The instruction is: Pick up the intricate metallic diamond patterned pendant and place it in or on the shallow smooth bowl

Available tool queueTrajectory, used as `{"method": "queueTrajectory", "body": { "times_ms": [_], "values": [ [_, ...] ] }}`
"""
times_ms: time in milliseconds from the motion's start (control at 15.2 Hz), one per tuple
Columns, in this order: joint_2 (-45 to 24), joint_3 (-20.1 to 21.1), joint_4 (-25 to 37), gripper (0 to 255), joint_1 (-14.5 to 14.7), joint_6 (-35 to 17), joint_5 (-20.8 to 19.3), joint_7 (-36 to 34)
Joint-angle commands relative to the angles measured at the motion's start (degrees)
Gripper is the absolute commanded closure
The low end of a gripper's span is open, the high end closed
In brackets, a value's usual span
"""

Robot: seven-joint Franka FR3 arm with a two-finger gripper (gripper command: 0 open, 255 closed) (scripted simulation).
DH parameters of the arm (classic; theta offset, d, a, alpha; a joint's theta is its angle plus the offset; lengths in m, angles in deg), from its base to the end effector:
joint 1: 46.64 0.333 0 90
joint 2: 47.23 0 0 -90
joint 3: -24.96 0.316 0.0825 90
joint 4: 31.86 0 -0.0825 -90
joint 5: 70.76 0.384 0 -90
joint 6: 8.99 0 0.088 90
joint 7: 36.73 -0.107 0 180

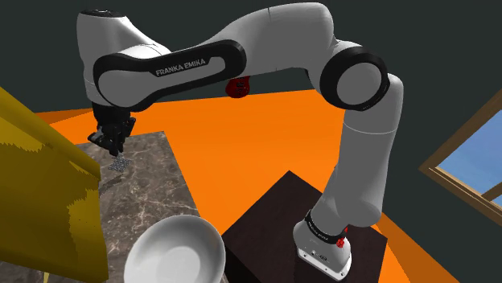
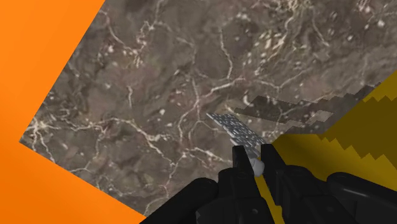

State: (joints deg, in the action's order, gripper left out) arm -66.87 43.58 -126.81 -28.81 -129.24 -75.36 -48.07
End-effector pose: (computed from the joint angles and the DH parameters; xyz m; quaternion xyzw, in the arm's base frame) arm 0.5494 0.3733 0.4306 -0.9729 -0.2230 -0.0466 0.0396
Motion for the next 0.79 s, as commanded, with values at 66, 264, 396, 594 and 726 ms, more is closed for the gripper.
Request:
{"method": "queueTrajectory", "body": {
  "times_ms": [66, 264, 396, 594, 726],
  "values": [
    [-0.01, 0.00, 0.00, 255, 0.00, 0.00, 0.00, 0.00],
    [-0.01, 0.00, 0.00, 255, 0.00, 0.01, 0.00, 0.00],
    [0.20, 0.04, 0.48, 255, -0.01, 0.68, 0.09, 0.04],
    [0.73, 0.14, 2.08, 255, -0.02, 2.78, 0.30, 0.13],
    [1.03, 0.20, 3.21, 255, -0.01, 4.20, 0.43, 0.18]
  ]
}}
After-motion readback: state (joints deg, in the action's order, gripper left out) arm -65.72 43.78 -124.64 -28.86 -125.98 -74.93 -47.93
